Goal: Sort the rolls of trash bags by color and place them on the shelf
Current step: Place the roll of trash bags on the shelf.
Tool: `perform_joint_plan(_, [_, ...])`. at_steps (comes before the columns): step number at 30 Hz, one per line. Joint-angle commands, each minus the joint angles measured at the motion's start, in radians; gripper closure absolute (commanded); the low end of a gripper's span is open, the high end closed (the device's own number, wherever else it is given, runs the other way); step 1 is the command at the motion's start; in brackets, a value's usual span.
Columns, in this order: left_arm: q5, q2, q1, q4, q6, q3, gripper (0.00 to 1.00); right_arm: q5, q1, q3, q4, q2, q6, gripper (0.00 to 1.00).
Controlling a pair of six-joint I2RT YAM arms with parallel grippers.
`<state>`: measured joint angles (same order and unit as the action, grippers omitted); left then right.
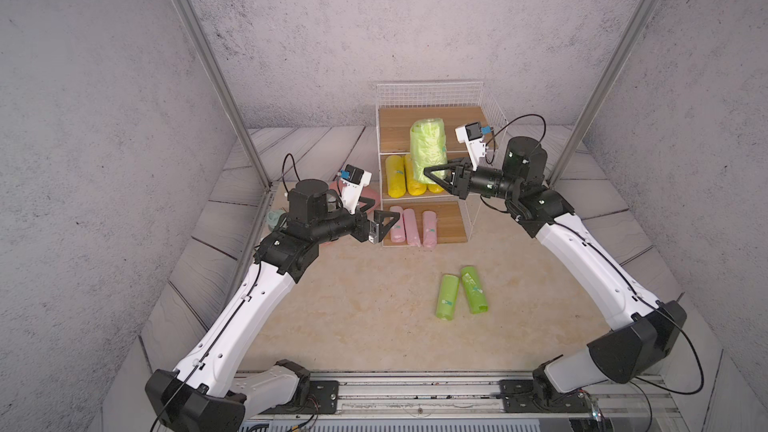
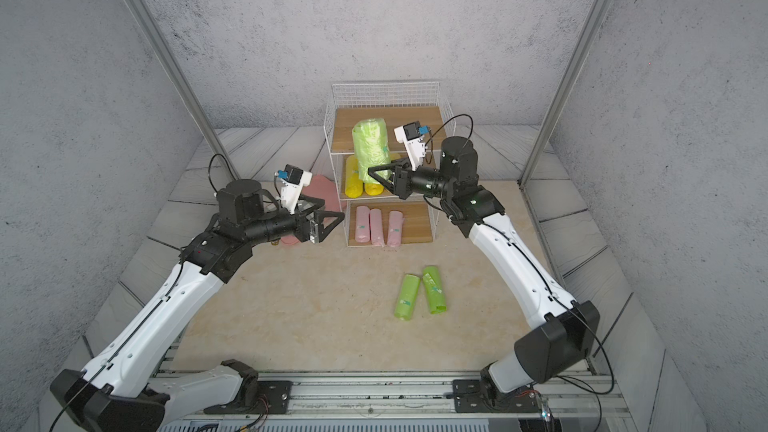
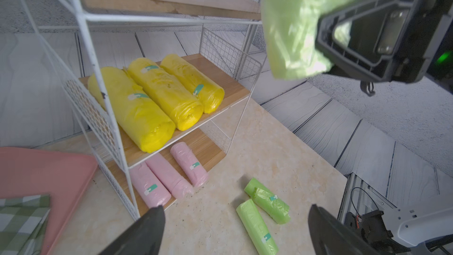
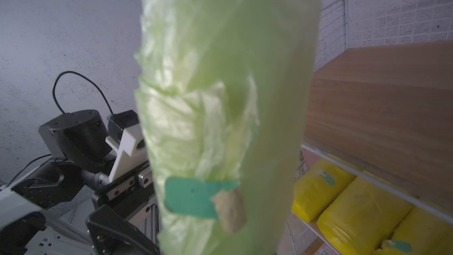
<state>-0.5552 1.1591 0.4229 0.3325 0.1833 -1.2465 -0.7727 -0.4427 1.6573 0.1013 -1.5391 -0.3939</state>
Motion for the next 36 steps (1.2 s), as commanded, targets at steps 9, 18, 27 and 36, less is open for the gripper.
perform_joint_plan(9, [0.064,-0.067,-0.015,0.084,-0.032,0.090,0.03,-0.021,0.002,0.406,-0.059,-0.308,-0.212,1.00])
perform_joint_plan(18, [0.073,-0.079,-0.016,0.106,-0.044,0.107,0.03,0.001,0.001,0.687,0.009,-0.524,-0.310,0.93])
perform_joint_plan(27, [0.084,-0.084,-0.018,0.119,-0.056,0.108,0.03,0.026,0.001,0.814,0.084,-0.621,-0.324,0.67])
perform_joint_plan(36, [0.090,-0.084,-0.018,0.127,-0.064,0.113,0.03,0.045,-0.001,0.768,0.092,-0.596,-0.313,0.48])
